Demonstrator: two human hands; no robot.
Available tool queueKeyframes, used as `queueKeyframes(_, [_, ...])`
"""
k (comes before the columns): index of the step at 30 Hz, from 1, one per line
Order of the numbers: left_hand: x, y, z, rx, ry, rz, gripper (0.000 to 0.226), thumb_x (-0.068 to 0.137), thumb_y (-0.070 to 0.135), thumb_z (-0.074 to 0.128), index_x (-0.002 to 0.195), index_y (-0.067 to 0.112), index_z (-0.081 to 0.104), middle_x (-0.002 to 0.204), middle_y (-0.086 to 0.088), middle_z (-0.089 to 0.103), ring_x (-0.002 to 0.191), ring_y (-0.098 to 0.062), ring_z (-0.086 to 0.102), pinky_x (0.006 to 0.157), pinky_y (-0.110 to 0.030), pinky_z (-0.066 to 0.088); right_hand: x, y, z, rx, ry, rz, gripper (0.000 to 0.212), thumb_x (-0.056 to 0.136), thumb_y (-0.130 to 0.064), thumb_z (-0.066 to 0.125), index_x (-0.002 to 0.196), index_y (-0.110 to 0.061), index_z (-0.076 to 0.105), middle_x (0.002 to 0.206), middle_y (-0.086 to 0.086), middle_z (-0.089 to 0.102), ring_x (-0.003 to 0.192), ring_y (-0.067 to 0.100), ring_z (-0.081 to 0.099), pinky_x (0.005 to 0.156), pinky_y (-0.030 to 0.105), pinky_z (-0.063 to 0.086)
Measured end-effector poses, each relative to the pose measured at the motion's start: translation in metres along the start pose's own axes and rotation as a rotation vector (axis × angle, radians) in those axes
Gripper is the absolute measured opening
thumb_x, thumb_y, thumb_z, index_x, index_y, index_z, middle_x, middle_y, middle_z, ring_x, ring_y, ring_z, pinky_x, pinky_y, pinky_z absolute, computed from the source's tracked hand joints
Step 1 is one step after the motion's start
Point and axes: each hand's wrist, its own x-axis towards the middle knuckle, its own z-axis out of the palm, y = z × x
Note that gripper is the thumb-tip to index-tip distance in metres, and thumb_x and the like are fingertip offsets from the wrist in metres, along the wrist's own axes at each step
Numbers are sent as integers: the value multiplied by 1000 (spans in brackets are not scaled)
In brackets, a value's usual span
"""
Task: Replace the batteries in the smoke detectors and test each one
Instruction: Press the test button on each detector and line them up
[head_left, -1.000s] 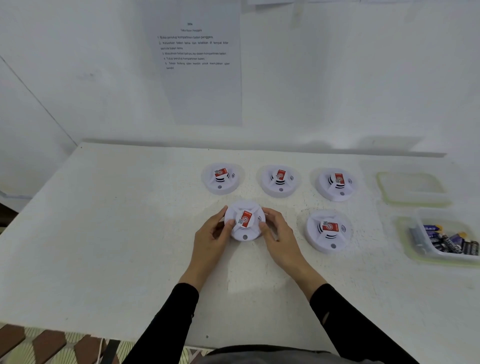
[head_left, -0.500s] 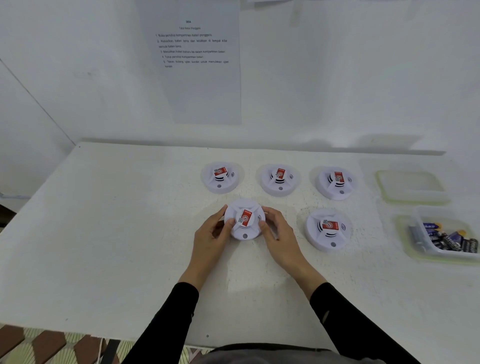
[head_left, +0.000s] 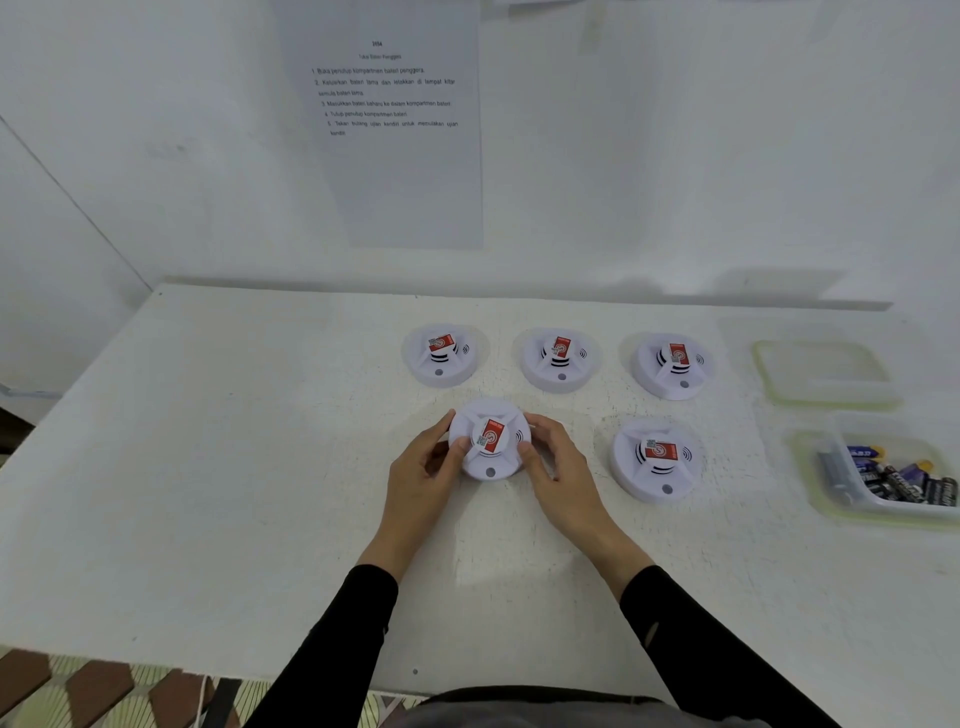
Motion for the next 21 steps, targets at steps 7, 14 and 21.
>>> queueKeyframes(7, [0,-1,0,18,3,11,42,97,29,61,138,22,58,128,11,65,115,1,61,91,-10,49,0,1,1,-2,0,-2,31,99,-20,51,130,-21,50,119,-21,58,110,-8,56,88,8,44])
queueKeyframes(14, [0,-1,0,-4,-3,11,40,97,28,61,137,24,59,127,14,66,114,3,61,93,-12,48,0,1,0,-9,-1,-6,31,99,-20,50,131,-21,49,120,-21,58,110,-9,55,88,8,44])
queueKeyframes(21, [2,-4,0,66,27,33,40,97,29,61,137,22,59,127,12,65,115,4,58,93,-7,45,-2,-2,-1,-8,1,-4,32,99,-24,51,132,-25,51,124,-20,58,113,-11,53,90,5,41])
